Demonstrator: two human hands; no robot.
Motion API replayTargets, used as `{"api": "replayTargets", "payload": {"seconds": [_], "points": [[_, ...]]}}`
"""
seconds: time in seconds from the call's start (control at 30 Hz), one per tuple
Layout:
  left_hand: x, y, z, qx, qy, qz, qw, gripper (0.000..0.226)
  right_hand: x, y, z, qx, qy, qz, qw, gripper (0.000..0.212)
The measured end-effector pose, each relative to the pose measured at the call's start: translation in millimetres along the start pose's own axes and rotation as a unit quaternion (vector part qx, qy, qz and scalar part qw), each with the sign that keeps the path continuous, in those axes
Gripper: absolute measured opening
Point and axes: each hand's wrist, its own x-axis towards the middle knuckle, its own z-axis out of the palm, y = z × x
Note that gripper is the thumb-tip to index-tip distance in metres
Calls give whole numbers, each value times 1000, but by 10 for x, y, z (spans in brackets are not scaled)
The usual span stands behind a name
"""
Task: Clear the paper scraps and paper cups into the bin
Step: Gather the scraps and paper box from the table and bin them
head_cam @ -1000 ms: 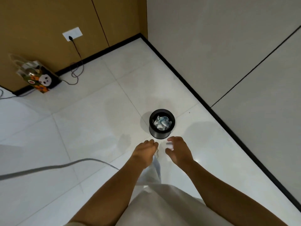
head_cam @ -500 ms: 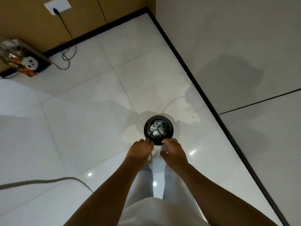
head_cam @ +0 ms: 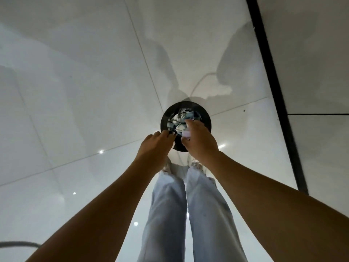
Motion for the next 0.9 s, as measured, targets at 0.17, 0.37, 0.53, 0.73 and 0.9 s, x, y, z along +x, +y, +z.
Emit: {"api": "replayTargets", "payload": {"seconds": [0.17, 0.37, 0.53, 0.73, 0.9], "points": [[274, -44, 321, -15, 7, -14, 1000, 45, 259, 279, 272, -39, -45, 56, 997, 62], [644, 134, 467, -55, 14, -43, 997, 37, 158, 483, 259, -55, -24, 27, 998, 54], [748, 322, 493, -41, 19, -38, 998, 36, 99, 547, 141, -93, -12, 13, 995, 47], [397, 304, 234, -6, 57, -50, 997, 31, -80, 231, -81, -135, 10, -38, 990, 47], [-59, 233, -230, -23, 72, -85, 994, 34, -457, -241, -383, -162, 14, -60, 985, 49]]}}
